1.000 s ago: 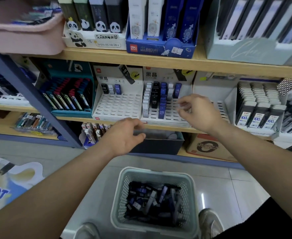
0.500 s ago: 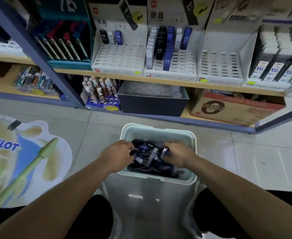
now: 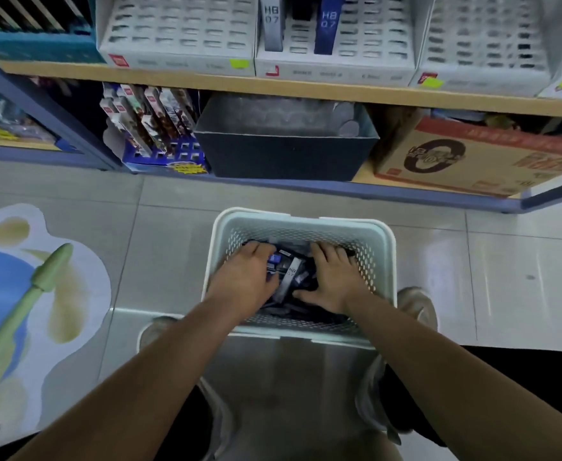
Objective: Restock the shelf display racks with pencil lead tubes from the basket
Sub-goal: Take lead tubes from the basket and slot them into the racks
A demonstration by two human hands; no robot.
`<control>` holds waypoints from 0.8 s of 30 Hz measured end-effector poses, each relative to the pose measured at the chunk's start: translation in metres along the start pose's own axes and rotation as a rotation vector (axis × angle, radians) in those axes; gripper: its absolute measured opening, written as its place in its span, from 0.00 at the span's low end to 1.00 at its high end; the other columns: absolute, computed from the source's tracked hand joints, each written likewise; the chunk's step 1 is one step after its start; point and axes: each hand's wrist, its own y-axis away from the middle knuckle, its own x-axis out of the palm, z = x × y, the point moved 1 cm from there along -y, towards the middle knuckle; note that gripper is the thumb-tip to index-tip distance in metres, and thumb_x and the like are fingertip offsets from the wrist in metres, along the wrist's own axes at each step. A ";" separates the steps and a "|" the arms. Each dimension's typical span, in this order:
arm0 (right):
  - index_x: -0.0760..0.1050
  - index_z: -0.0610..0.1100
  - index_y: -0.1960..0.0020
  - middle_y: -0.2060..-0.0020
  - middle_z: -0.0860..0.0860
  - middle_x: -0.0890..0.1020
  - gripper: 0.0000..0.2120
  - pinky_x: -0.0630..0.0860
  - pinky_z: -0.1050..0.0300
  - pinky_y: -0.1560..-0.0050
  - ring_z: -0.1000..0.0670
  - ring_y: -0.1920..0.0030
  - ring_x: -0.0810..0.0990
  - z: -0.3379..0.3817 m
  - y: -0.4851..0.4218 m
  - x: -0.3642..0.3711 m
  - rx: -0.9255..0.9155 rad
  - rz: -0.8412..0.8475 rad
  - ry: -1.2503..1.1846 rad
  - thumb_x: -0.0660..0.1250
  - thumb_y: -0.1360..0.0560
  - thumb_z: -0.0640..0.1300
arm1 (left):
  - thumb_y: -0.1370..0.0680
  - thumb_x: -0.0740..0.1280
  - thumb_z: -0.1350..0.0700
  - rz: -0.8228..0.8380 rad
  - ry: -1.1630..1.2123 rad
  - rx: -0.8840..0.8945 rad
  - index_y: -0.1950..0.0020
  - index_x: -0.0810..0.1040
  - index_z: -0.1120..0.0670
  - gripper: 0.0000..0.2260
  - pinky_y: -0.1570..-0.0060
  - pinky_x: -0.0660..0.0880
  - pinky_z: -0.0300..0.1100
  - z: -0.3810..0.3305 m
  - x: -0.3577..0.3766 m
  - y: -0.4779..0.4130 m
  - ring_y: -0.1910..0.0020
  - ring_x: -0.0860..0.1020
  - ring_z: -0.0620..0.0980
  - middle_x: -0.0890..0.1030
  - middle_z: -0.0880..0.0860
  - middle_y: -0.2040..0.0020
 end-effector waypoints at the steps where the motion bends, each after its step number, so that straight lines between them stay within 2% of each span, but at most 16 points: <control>1: 0.47 0.46 0.20 0.24 0.47 0.58 0.53 0.57 0.41 0.25 0.41 0.26 0.57 -0.001 -0.002 0.001 0.008 -0.023 -0.010 0.67 0.32 0.71 | 0.22 0.68 0.48 0.020 0.068 -0.015 0.24 0.64 0.51 0.29 0.28 0.66 0.47 0.000 0.007 -0.010 0.29 0.68 0.54 0.68 0.52 0.27; 3: 0.50 0.47 0.21 0.26 0.48 0.61 0.52 0.57 0.42 0.26 0.42 0.27 0.58 -0.002 -0.004 0.002 0.017 -0.067 -0.008 0.67 0.33 0.72 | 0.24 0.72 0.45 0.036 0.127 -0.035 0.22 0.62 0.53 0.35 0.25 0.61 0.48 0.003 0.022 -0.029 0.26 0.63 0.54 0.65 0.54 0.25; 5: 0.54 0.48 0.22 0.28 0.48 0.64 0.51 0.58 0.44 0.26 0.43 0.28 0.60 -0.005 -0.007 0.003 0.017 -0.084 -0.009 0.68 0.34 0.72 | 0.26 0.73 0.42 0.040 0.092 -0.043 0.22 0.60 0.52 0.38 0.24 0.58 0.47 0.009 0.036 -0.042 0.24 0.59 0.54 0.64 0.52 0.24; 9: 0.60 0.46 0.25 0.31 0.46 0.68 0.49 0.61 0.49 0.28 0.43 0.31 0.63 -0.007 -0.013 0.005 0.010 -0.084 -0.030 0.69 0.35 0.72 | 0.29 0.73 0.38 0.083 0.051 -0.031 0.21 0.57 0.50 0.43 0.27 0.61 0.49 0.016 0.055 -0.048 0.26 0.60 0.54 0.63 0.51 0.24; 11: 0.59 0.46 0.24 0.29 0.46 0.69 0.49 0.61 0.46 0.29 0.43 0.30 0.63 -0.006 -0.014 0.004 0.029 -0.068 0.001 0.67 0.34 0.73 | 0.28 0.73 0.37 0.093 0.014 -0.032 0.20 0.56 0.50 0.44 0.28 0.62 0.50 0.018 0.059 -0.051 0.28 0.60 0.55 0.62 0.52 0.25; 14: 0.62 0.47 0.25 0.30 0.47 0.70 0.45 0.58 0.42 0.31 0.43 0.30 0.65 -0.006 -0.013 0.002 0.034 -0.042 0.106 0.62 0.31 0.75 | 0.27 0.72 0.38 0.119 -0.056 -0.017 0.20 0.57 0.50 0.42 0.29 0.63 0.51 0.020 0.060 -0.054 0.29 0.59 0.56 0.61 0.54 0.27; 17: 0.62 0.46 0.25 0.29 0.45 0.70 0.44 0.56 0.43 0.28 0.42 0.30 0.66 -0.008 -0.012 0.002 0.039 -0.006 0.101 0.61 0.30 0.74 | 0.28 0.73 0.39 0.111 -0.033 0.008 0.23 0.60 0.49 0.39 0.30 0.65 0.51 0.022 0.062 -0.054 0.29 0.62 0.56 0.61 0.54 0.28; 20: 0.59 0.46 0.23 0.29 0.45 0.69 0.45 0.59 0.43 0.30 0.41 0.31 0.65 -0.008 -0.012 0.002 0.049 0.026 0.067 0.62 0.30 0.74 | 0.28 0.75 0.40 0.090 0.023 0.016 0.28 0.64 0.51 0.35 0.36 0.68 0.48 0.022 0.063 -0.054 0.33 0.68 0.53 0.69 0.52 0.30; 24: 0.63 0.45 0.26 0.32 0.44 0.71 0.44 0.63 0.48 0.31 0.42 0.33 0.67 -0.008 -0.014 -0.001 0.039 0.004 0.005 0.66 0.31 0.72 | 0.28 0.74 0.38 0.086 0.008 -0.015 0.23 0.61 0.52 0.40 0.31 0.64 0.48 0.021 0.062 -0.057 0.29 0.62 0.56 0.68 0.53 0.27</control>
